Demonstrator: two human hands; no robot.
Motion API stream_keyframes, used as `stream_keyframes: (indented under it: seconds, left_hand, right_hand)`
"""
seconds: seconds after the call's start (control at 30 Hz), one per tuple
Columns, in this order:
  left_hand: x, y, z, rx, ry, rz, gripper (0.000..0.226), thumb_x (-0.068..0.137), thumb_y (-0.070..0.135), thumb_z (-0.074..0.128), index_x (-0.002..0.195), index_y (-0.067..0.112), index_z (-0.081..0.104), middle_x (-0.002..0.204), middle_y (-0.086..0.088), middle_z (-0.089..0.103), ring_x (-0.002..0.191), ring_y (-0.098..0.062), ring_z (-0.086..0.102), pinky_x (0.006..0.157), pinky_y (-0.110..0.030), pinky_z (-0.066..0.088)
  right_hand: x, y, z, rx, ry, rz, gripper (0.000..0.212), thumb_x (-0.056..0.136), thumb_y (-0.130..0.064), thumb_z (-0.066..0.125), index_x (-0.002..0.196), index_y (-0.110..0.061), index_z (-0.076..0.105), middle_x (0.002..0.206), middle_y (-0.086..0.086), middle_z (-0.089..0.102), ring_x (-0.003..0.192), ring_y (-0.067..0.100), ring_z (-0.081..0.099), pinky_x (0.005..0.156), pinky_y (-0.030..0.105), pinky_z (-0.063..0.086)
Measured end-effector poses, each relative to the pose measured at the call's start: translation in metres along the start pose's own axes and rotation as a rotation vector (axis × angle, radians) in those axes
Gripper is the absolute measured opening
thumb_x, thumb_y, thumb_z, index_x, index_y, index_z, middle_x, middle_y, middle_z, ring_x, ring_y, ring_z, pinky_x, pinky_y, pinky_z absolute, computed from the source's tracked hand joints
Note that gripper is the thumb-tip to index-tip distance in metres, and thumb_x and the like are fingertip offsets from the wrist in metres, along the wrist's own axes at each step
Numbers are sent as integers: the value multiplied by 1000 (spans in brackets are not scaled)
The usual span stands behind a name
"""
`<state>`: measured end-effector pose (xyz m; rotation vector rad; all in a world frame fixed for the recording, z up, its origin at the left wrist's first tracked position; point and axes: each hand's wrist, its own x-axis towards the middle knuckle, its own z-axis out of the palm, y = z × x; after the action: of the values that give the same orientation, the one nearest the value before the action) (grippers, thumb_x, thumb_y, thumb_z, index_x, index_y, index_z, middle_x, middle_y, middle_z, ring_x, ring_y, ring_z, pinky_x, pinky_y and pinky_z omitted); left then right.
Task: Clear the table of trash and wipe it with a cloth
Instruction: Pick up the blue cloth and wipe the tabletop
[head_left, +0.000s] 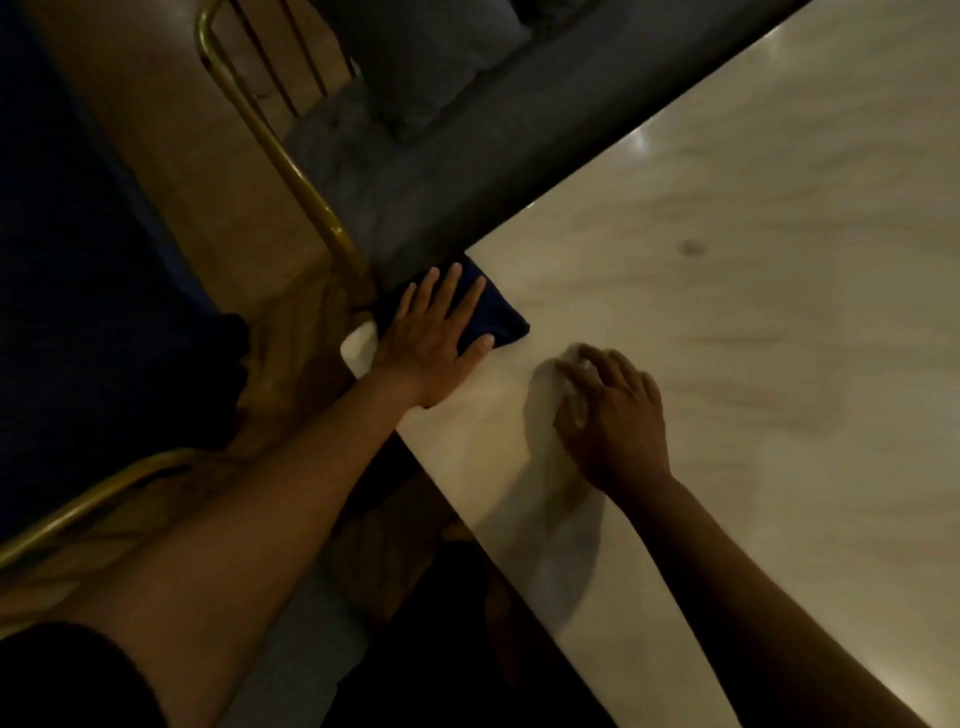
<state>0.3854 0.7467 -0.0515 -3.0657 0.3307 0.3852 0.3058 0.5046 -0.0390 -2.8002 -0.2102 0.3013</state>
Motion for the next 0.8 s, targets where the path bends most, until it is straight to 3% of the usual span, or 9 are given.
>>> stream_keyframes:
  seconds: [0.1,0.17,0.3,0.37,0.43,0.53,0.6,0.67,0.8]
  left_hand:
    - [5,-4,-1,-16,27,160,77,96,64,13,160,23,-2,167,-10,-7,153,-33,-4,124,-48,0]
    - [-12,-2,2,-29,36,399,76,97,61,26,160,22,6,167,-11,0,153,-35,1,123,-51,5]
    - [-15,-14,-3,25,-4,770,74,101,61,29,160,26,2,167,-6,-7,153,-30,-8,124,-47,-1]
    - [22,-16,-13,80,-10,882,73,101,63,27,160,29,1,167,-4,-7,153,-29,-8,124,-47,-2]
    - [73,-9,-25,97,-11,814,72,100,64,23,159,32,-2,167,-3,-8,153,-29,-7,124,-46,-3]
    - [132,15,-40,71,-20,473,72,100,63,16,158,30,-9,166,-4,-14,153,-30,-11,123,-46,-3]
    - [137,32,-40,40,-11,340,74,99,64,12,158,25,-10,166,-7,-16,152,-31,-12,124,-48,-2]
    - [117,35,-34,43,2,413,76,98,63,11,159,22,-7,166,-11,-12,153,-33,-8,123,-48,-2]
    - [55,20,-18,40,-32,728,75,98,60,24,160,26,-1,167,-6,-8,153,-30,-9,124,-48,-2]
  right_hand:
    - [34,-23,-4,39,37,109,53,91,-38,53,143,-29,45,153,-2,37,141,23,30,112,43,30]
    - [45,-27,-9,106,88,190,54,89,-34,54,142,-24,48,151,3,40,138,26,36,111,43,33]
    - [40,-17,-11,134,250,430,51,87,-36,41,134,-21,56,143,7,49,130,32,45,104,45,41]
    - [37,-14,-10,100,262,440,50,89,-38,40,133,-22,57,141,7,51,127,32,47,102,46,42]
    - [38,-13,-10,90,269,432,48,89,-37,44,132,-22,58,140,6,52,126,31,48,101,45,44]
    - [43,-13,-14,112,235,455,43,91,-33,52,133,-26,56,142,3,50,128,28,46,102,44,44]
    - [44,-15,-18,116,197,490,42,92,-34,52,134,-28,55,143,0,48,130,26,44,104,43,42]
    - [44,-14,-24,130,201,492,40,91,-32,54,131,-29,58,139,-2,50,126,25,46,101,41,44]
    - [54,-4,-36,152,235,545,39,91,-29,53,130,-26,57,134,1,51,120,25,48,95,40,46]
